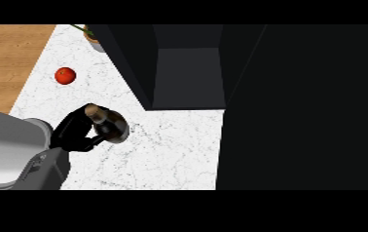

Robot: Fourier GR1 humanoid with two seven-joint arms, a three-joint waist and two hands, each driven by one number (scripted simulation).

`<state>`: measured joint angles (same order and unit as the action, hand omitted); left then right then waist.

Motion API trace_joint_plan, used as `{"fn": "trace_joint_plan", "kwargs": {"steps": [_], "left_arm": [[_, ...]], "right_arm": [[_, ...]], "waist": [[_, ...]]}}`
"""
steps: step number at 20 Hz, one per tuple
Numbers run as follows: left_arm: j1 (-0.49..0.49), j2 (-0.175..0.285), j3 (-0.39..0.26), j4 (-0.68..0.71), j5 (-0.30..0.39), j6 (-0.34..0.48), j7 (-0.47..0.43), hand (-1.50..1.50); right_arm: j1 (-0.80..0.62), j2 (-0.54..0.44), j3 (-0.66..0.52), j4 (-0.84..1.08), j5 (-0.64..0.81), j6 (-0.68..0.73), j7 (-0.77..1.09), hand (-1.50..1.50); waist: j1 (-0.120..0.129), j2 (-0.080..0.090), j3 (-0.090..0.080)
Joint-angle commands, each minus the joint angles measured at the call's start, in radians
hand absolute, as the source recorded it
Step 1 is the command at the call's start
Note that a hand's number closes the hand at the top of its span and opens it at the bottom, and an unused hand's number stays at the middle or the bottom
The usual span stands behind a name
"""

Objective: Pick up the wine, place it into the cabinet and close the cabinet

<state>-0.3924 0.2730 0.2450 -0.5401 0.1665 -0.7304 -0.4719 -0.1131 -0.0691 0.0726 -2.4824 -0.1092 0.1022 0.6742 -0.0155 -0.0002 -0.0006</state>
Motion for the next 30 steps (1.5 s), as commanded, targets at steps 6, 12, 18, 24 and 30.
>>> {"fn": "trace_joint_plan", "kwargs": {"steps": [6,12,18,24,30], "left_arm": [[0.059,-0.017,-0.048,-0.017,-0.088,0.058,-0.231,1.50],[0.219,-0.083,-0.010,-0.281,-0.081,0.403,-0.245,1.50],[0.306,-0.110,-0.014,-0.481,-0.070,0.466,-0.248,1.50],[0.394,-0.163,-0.040,-0.695,-0.059,0.515,-0.231,1.50],[0.478,-0.233,-0.146,-1.099,0.048,0.499,0.113,1.50]], "right_arm": [[-0.006,-0.020,-0.068,-0.097,-0.104,0.003,0.054,-1.50],[-0.004,0.003,-0.047,-0.075,-0.069,-0.012,0.043,-1.50],[0.023,-0.003,-0.074,-0.086,-0.081,0.004,0.023,-1.50],[0.024,0.006,-0.060,-0.048,-0.086,0.018,-0.010,-1.50],[0.053,0.023,0.002,-0.094,-0.041,0.019,0.019,-1.50]], "waist": [[0.002,0.002,-0.001],[0.024,-0.006,0.002],[0.016,-0.003,0.001],[0.017,-0.001,0.001],[0.019,-0.006,0.002]]}}
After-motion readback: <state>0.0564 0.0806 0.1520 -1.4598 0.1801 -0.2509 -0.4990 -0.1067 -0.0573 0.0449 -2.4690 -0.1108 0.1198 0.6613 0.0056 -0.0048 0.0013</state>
